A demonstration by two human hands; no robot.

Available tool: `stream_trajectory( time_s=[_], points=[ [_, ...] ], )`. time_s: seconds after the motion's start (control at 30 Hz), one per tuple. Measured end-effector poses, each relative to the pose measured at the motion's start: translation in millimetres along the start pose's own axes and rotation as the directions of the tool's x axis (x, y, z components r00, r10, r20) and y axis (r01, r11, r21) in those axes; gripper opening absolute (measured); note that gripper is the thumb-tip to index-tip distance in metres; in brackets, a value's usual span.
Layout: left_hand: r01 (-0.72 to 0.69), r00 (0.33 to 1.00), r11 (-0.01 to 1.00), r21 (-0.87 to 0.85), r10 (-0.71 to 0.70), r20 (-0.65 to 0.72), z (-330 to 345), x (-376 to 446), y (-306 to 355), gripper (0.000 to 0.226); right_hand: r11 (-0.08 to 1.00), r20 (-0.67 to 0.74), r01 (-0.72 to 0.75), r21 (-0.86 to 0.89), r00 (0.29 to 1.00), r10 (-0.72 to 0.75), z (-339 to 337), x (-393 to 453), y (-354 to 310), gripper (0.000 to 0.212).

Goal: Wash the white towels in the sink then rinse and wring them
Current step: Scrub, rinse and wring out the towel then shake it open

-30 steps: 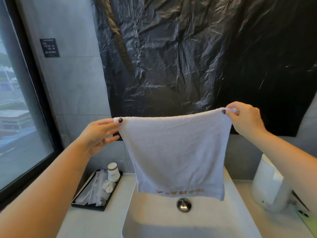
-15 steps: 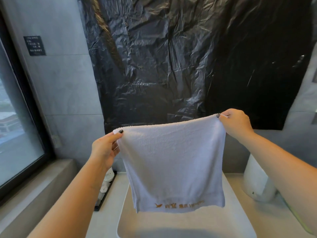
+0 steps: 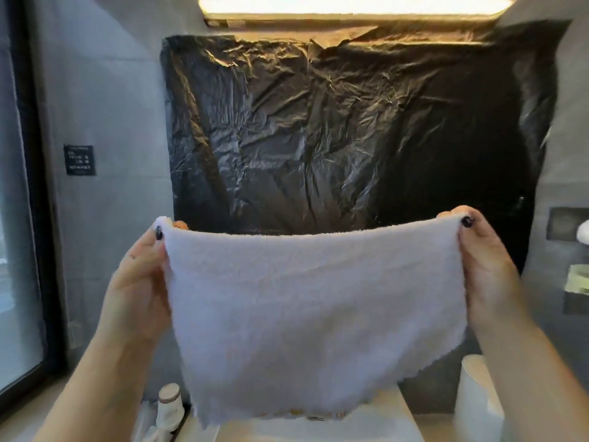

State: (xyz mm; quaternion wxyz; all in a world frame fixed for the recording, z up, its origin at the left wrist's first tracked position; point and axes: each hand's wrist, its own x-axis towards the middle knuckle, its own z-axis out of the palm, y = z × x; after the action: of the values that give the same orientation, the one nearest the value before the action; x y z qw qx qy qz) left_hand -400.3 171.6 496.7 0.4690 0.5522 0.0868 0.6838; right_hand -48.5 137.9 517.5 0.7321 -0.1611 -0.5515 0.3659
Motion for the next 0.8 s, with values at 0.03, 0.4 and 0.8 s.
stream_trajectory(
  time_s=[0.03, 0.4, 0.8],
  points=[
    [0.01, 1.0, 1.0, 0.016, -0.011, 0.006, 5.9, 5.8, -6.3, 0.017, 0.999, -0.02, -0.051, 0.005, 0.999, 0.051, 8.1, 1.7, 6.8, 0.03],
    [0.278, 0.954, 0.936, 0.215, -0.295, 0.05, 70.6, -12.3, -82.2, 0.027, 0.93, 0.224, -0.245, -0.274, 0.924, 0.309, 74.6, -10.6, 97.7, 0.017],
    [0.35, 0.935, 0.892, 0.287, -0.35, -0.056, 39.2, -17.2, -87.6, 0.01, 0.838, 0.072, -0.002, -0.546, 0.996, 0.049, 64.2, -27.6, 97.8, 0.02]
  ],
)
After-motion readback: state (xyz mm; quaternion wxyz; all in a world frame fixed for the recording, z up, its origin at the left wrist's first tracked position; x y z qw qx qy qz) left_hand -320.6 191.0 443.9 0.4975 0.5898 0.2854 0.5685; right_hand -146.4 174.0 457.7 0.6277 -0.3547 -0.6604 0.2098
